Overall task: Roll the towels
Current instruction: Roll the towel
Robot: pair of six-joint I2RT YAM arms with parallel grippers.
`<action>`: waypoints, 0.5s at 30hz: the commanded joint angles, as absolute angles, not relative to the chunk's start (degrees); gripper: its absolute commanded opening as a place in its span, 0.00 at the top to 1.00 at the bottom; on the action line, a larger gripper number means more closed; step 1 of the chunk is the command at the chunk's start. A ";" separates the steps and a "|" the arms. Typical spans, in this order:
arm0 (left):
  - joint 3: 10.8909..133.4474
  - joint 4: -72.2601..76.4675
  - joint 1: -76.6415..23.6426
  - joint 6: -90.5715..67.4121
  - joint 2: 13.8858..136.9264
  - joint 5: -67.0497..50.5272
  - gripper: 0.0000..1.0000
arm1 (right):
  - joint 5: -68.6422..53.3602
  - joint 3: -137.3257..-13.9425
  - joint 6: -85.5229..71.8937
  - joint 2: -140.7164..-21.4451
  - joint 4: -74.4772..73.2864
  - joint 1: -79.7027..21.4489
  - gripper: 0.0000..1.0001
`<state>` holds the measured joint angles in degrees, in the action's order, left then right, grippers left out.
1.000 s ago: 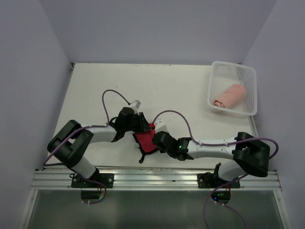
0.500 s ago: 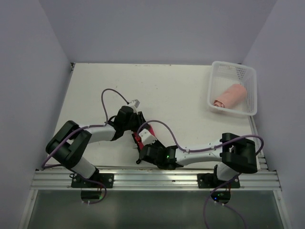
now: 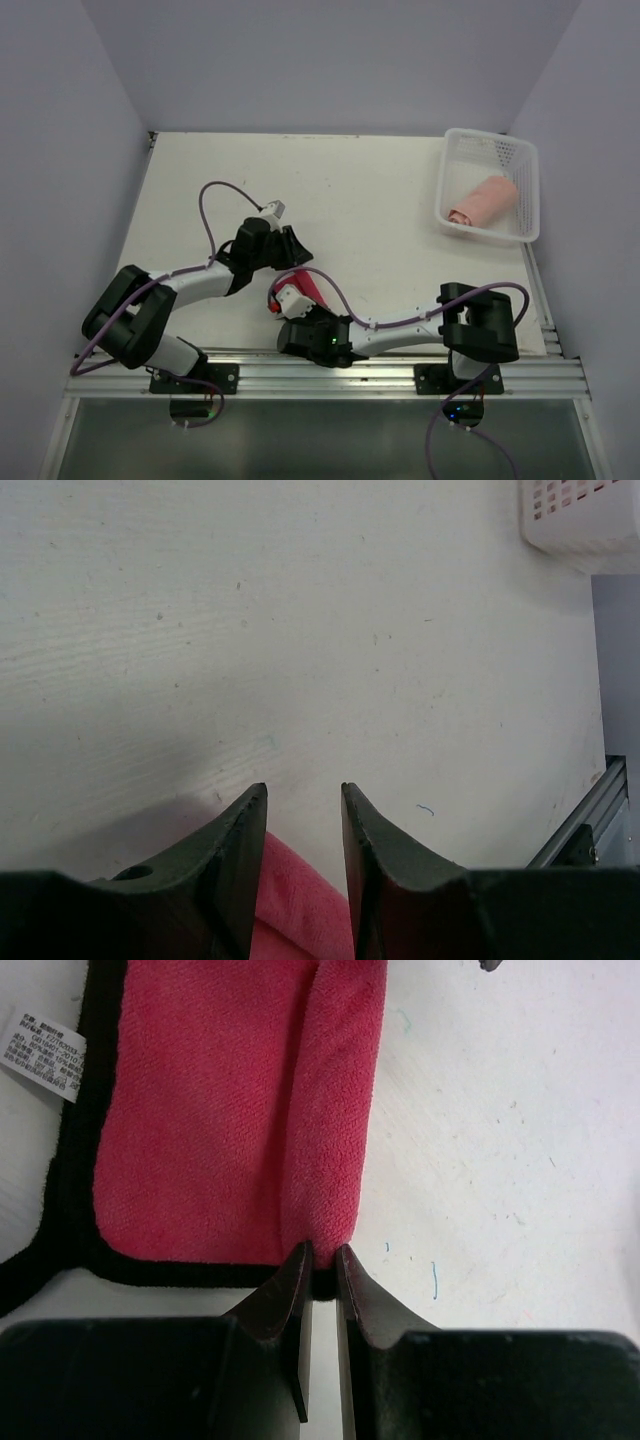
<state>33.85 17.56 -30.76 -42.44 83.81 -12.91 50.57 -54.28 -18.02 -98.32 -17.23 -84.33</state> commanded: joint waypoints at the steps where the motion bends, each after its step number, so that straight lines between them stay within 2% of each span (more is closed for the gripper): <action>1: 32.44 19.42 -30.41 -41.84 83.94 -14.85 0.60 | 54.32 -56.69 -18.46 -98.70 -18.89 -84.64 1.00; 15: 33.22 11.52 -30.41 -39.90 74.80 -9.76 0.60 | 61.43 -61.43 -15.64 -105.63 -23.99 -89.11 1.00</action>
